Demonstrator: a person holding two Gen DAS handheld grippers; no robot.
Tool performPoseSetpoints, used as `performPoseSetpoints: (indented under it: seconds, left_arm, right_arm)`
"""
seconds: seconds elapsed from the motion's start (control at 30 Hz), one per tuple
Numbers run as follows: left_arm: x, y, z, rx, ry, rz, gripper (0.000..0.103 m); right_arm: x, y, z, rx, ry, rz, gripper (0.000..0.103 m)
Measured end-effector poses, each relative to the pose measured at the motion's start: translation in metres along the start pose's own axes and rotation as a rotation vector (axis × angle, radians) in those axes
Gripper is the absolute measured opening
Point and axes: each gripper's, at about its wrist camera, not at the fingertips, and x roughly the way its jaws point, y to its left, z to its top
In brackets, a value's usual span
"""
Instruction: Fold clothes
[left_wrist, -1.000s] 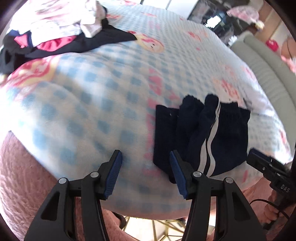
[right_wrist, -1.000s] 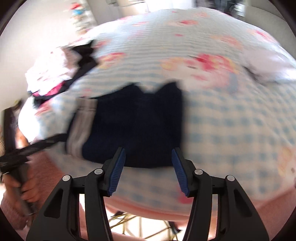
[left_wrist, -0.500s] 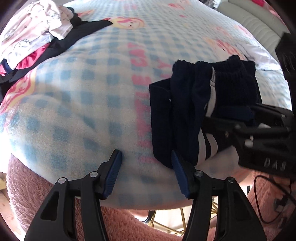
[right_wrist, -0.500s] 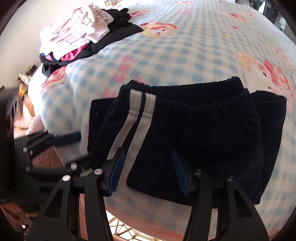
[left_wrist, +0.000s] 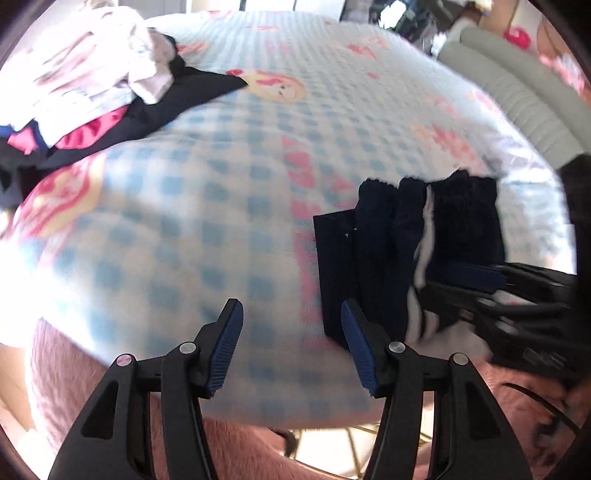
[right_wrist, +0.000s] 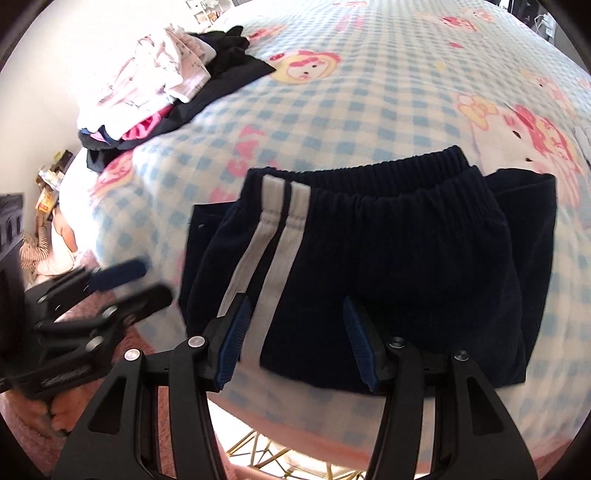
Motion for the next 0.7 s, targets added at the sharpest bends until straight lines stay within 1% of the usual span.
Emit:
performPoseSetpoints:
  seconds: [0.13, 0.2, 0.33, 0.43, 0.47, 0.6, 0.67, 0.7]
  left_arm:
    - [0.02, -0.015, 0.0, 0.109, 0.07, 0.106, 0.059]
    - [0.016, -0.015, -0.004, 0.127, 0.081, 0.081, 0.059]
    - [0.004, -0.006, -0.014, 0.136, 0.105, 0.003, 0.059]
    - [-0.01, 0.005, -0.016, 0.091, 0.09, -0.061, 0.06]
    - [-0.016, 0.012, -0.014, 0.056, 0.068, -0.093, 0.06]
    - [-0.032, 0.027, -0.004, -0.054, -0.005, -0.228, 0.06]
    - [-0.034, 0.021, -0.001, -0.047, -0.034, -0.249, 0.06]
    - [-0.037, 0.016, -0.01, -0.038, -0.046, -0.251, 0.06]
  right_arm:
    - [-0.004, -0.004, -0.005, -0.017, 0.007, -0.055, 0.054]
    - [0.006, -0.004, -0.003, -0.018, 0.041, -0.061, 0.054]
    - [0.009, -0.008, -0.001, -0.008, 0.038, -0.055, 0.056]
    - [0.009, -0.012, 0.002, 0.014, 0.035, -0.042, 0.056]
    - [0.007, -0.013, 0.002, 0.02, 0.032, -0.035, 0.056]
    - [-0.019, -0.034, 0.0, 0.076, -0.044, -0.053, 0.056]
    - [-0.033, -0.045, 0.0, 0.105, -0.084, -0.063, 0.061]
    - [-0.039, -0.051, -0.001, 0.119, -0.103, -0.068, 0.062]
